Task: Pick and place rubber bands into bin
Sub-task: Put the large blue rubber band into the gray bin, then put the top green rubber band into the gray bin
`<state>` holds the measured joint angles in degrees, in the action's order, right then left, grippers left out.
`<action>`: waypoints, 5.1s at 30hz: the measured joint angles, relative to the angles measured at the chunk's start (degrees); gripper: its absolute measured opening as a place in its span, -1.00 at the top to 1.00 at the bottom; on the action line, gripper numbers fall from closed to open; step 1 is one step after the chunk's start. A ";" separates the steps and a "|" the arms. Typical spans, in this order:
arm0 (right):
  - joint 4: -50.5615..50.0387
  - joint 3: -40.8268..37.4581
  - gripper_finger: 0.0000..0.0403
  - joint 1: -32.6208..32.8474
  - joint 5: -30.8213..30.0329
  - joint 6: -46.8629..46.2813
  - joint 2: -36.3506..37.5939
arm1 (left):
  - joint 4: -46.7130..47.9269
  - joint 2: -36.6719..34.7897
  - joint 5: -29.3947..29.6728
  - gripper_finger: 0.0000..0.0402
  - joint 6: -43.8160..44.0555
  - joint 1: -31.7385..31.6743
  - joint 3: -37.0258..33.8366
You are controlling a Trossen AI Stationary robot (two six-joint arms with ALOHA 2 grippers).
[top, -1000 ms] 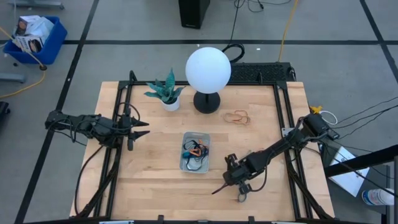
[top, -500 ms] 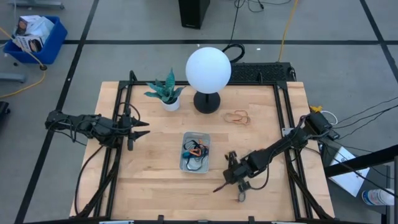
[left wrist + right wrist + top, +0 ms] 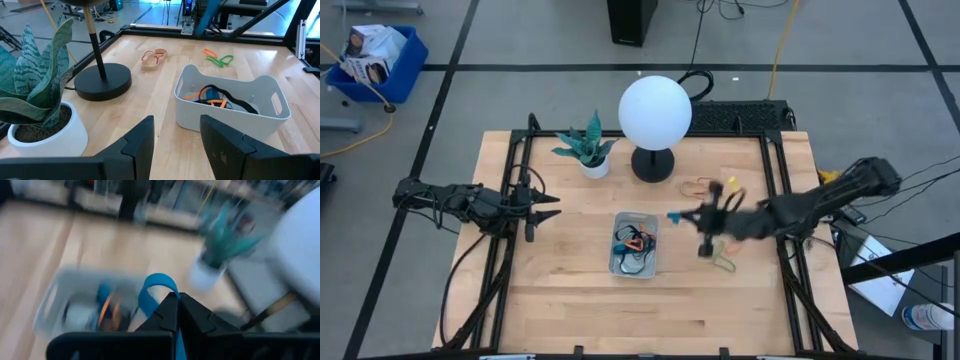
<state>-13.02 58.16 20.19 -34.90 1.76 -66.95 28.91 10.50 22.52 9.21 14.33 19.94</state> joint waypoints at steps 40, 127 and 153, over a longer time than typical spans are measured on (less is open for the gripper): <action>34.79 0.10 1.00 -14.82 33.51 4.03 -32.93 | 0.02 0.00 0.13 0.17 0.22 -0.01 0.00; -11.59 0.14 -0.09 -14.85 33.37 -3.94 1.38 | 0.02 -0.01 0.09 0.17 -0.56 -0.01 0.00; -12.06 -20.21 0.29 -3.50 30.26 -1.38 -8.33 | 0.04 0.00 0.09 0.17 0.24 -0.02 0.00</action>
<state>-25.08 37.96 16.69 -4.64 0.38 -75.28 28.95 10.50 22.61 9.46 14.31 19.94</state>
